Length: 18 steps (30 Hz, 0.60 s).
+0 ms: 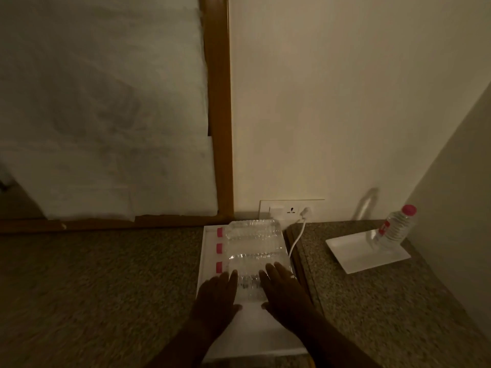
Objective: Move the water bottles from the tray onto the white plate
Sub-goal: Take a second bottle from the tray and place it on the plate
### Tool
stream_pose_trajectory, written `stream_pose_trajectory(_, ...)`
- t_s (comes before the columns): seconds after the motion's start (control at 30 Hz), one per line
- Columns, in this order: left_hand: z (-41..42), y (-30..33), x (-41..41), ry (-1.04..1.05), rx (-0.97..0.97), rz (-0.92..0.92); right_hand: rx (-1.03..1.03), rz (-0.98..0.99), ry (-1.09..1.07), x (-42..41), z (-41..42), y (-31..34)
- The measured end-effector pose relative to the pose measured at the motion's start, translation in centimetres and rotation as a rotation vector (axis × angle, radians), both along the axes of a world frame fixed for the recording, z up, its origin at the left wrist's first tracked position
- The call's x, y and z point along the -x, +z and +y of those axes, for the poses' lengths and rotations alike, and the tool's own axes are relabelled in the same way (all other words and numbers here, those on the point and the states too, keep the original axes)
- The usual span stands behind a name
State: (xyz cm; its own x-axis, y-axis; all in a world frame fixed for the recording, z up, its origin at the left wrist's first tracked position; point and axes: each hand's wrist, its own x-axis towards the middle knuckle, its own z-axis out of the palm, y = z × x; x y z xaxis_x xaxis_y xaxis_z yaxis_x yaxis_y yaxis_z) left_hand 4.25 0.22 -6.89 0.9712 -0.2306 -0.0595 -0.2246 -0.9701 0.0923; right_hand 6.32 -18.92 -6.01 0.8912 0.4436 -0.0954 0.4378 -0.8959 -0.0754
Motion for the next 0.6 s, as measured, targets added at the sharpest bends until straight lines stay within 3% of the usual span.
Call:
stream_pose_trajectory(0.23,0.6,0.8,-2.2,0.054,0.14,0.193,0.118,-0.025,0.067,-1.3,0.4,1.4)
stream_pose_trajectory(0.37,0.5,1.4,-1.5,0.006,0.122,0.167,0.185,0.027,0.11,-1.5,0.6,2.2)
stream_pose_trajectory(0.6,-0.9,9.4,-4.8,-0.207,0.361,-0.118,-0.216,0.014,-0.086,-3.2,-3.3,5.4)
